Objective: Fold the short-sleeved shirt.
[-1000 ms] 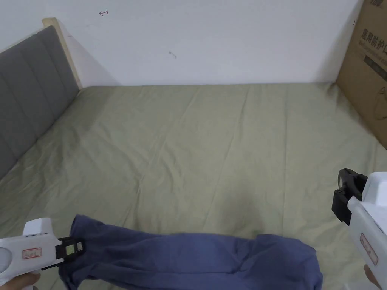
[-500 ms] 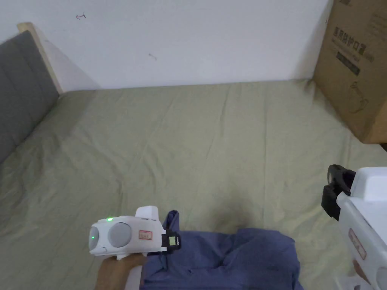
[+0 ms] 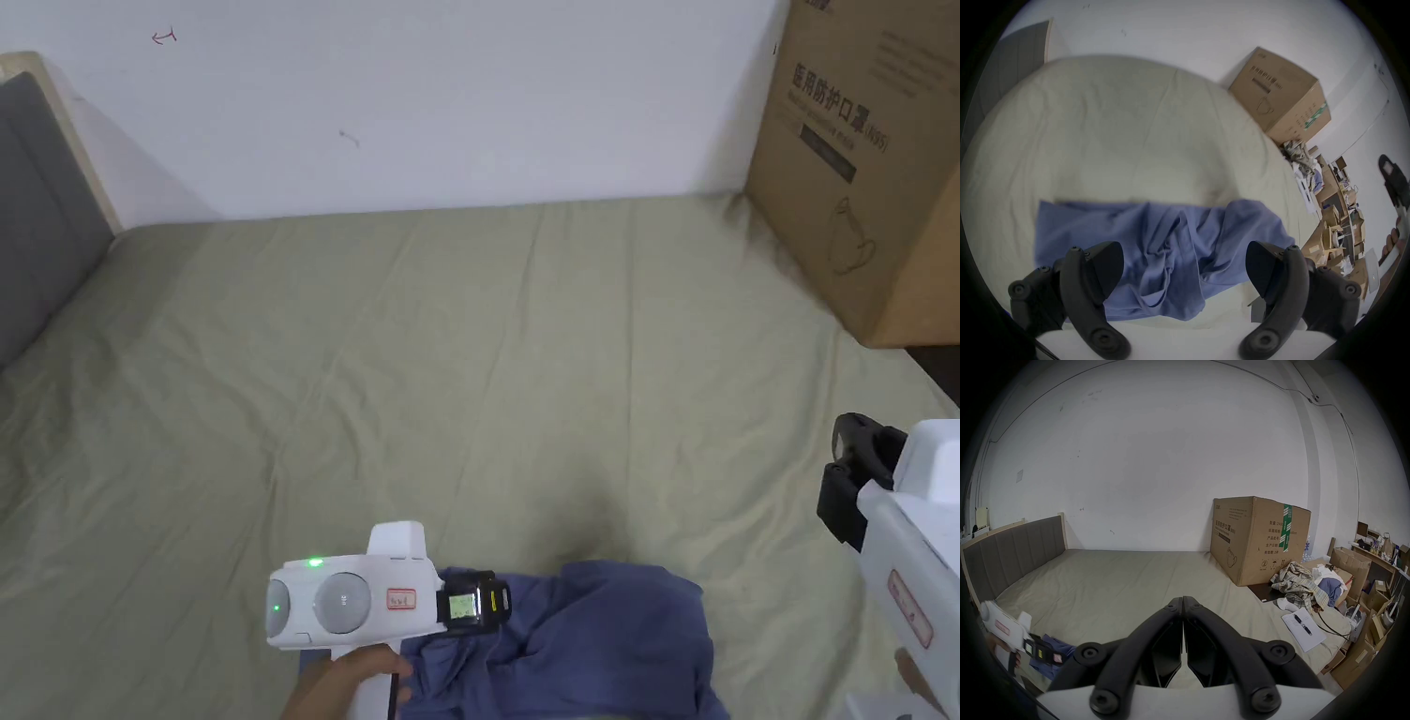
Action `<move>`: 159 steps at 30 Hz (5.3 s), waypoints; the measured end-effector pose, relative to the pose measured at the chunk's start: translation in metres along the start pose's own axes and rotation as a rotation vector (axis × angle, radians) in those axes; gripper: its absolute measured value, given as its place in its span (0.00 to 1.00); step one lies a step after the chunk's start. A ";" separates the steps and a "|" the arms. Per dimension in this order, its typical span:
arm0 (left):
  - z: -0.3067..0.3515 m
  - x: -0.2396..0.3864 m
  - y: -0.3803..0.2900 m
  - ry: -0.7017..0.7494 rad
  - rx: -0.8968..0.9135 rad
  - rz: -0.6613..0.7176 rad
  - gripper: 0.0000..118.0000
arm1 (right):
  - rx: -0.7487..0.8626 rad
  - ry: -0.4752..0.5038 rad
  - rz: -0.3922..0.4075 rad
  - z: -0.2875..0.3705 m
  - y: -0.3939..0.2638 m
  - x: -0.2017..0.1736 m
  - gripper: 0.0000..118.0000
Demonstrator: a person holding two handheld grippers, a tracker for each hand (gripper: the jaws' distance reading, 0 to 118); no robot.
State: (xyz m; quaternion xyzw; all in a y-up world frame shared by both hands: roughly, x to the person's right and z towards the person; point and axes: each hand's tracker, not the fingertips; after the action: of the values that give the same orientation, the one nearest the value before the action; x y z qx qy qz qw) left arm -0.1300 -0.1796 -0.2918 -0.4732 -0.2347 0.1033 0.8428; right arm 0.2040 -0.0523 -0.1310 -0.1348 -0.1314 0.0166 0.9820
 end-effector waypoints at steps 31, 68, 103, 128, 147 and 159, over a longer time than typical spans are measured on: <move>-0.064 0.016 -0.086 0.226 0.034 -0.222 0.00 | -0.023 -0.018 -0.015 0.003 -0.001 0.011 0.00; -0.004 -0.185 -0.037 -0.085 -0.054 0.372 0.25 | -0.064 0.080 0.030 -0.019 -0.001 -0.035 0.00; 0.066 0.000 0.036 0.018 -0.063 -0.075 0.06 | -0.015 0.096 -0.017 0.002 0.011 -0.019 0.00; 0.003 0.083 0.005 -0.053 0.058 -0.204 0.85 | -0.018 0.037 -0.030 0.009 0.005 0.010 0.00; -0.026 0.035 -0.046 0.077 0.138 -0.155 0.00 | -0.025 0.053 -0.038 0.009 0.004 0.006 0.00; -0.092 0.078 -0.092 0.116 0.009 -0.222 0.00 | -0.052 0.020 -0.041 0.002 -0.010 0.023 0.00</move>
State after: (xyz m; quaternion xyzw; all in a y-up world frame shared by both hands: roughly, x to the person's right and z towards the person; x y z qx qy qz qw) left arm -0.0208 -0.2664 -0.2314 -0.4457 -0.2360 -0.0173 0.8633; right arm 0.2255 -0.0595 -0.1205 -0.1577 -0.1245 -0.0083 0.9796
